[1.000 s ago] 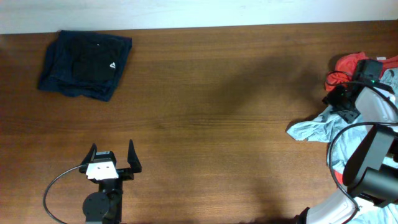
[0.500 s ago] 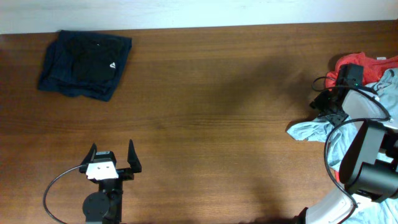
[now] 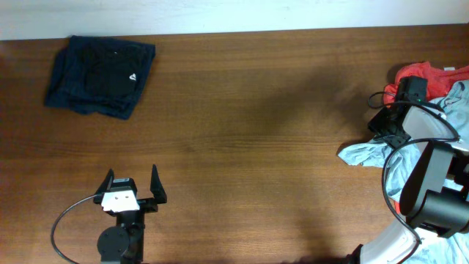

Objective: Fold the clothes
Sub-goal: 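Grasp the light blue t-shirt edge with the right gripper, then lift and drag the light blue t-shirt leftward across the table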

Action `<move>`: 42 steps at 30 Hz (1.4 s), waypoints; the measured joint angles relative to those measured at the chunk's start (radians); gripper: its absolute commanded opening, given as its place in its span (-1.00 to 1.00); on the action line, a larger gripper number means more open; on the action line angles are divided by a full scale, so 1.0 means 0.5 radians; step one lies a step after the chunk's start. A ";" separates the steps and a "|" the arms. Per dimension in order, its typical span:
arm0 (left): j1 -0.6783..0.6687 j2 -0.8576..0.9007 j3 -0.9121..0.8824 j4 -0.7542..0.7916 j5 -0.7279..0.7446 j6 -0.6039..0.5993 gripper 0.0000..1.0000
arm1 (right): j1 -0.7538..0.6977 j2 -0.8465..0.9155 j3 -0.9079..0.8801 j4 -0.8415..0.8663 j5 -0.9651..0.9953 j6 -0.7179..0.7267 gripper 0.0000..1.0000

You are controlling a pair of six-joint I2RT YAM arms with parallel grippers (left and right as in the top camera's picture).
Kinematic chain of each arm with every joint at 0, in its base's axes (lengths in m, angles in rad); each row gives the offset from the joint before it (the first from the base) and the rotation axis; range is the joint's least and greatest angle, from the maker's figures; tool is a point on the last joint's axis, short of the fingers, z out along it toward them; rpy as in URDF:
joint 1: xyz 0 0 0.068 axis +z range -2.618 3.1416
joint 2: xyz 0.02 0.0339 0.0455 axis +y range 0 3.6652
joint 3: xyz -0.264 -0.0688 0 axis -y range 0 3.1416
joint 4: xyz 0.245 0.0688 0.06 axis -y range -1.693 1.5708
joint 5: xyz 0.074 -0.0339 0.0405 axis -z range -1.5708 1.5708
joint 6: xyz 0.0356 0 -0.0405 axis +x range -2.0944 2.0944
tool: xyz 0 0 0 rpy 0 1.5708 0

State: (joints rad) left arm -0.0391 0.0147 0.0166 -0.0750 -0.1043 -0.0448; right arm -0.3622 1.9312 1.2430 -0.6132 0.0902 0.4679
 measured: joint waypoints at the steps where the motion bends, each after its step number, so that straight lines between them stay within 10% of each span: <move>1: 0.000 0.000 0.000 0.000 0.000 0.000 0.98 | -0.002 0.000 0.000 -0.001 -0.001 -0.007 -0.37; 6: 0.000 0.000 0.000 0.001 0.000 0.000 0.98 | -0.021 0.000 0.000 -0.021 0.008 -0.011 -0.92; 27: 0.000 0.000 0.000 0.001 0.000 0.000 0.98 | 0.012 -0.684 0.273 -0.294 -0.025 -0.234 -0.92; 42: 0.000 0.000 0.000 0.001 0.000 0.000 0.99 | 0.622 -0.838 1.045 -0.689 -0.033 -0.442 -0.92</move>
State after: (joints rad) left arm -0.0391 0.0147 0.0166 -0.0746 -0.1043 -0.0448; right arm -0.0513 1.5124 1.7657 -0.9577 0.0738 0.2470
